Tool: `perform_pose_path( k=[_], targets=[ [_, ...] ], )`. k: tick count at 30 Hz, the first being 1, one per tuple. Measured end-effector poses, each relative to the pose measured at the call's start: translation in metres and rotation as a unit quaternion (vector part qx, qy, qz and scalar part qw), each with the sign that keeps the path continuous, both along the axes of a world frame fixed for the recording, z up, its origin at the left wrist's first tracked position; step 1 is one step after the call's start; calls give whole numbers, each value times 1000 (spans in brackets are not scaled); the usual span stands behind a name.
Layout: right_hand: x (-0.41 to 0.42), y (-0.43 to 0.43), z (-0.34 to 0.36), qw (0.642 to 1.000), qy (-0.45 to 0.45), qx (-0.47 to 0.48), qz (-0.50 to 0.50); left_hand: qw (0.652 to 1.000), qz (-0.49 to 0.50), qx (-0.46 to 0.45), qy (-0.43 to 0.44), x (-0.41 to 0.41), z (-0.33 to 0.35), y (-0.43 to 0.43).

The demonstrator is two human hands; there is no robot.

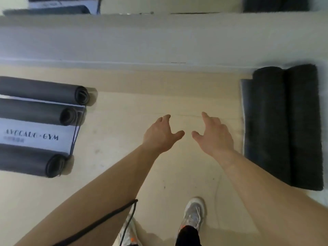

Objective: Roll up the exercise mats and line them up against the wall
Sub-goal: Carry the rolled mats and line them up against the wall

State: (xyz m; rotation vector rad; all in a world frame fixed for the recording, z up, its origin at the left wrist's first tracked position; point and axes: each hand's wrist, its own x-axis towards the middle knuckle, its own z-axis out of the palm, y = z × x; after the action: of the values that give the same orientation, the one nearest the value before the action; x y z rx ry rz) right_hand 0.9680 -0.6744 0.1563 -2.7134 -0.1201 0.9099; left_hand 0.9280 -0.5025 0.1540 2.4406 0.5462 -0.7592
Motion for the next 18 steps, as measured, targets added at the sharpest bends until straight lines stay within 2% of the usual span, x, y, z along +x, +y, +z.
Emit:
perform_pose_path(
  k=[7, 14, 18],
  targets=[
    [-92, 191, 4, 990, 13, 17, 138, 989, 147, 14, 6, -144, 3, 168],
    [-247, 381, 7, 957, 42, 12, 287, 965, 259, 36, 32, -348, 19, 335],
    [-328, 485, 15, 940, 55, 29, 334, 947, 314, 54, 43, -452, 35, 424]
  ],
)
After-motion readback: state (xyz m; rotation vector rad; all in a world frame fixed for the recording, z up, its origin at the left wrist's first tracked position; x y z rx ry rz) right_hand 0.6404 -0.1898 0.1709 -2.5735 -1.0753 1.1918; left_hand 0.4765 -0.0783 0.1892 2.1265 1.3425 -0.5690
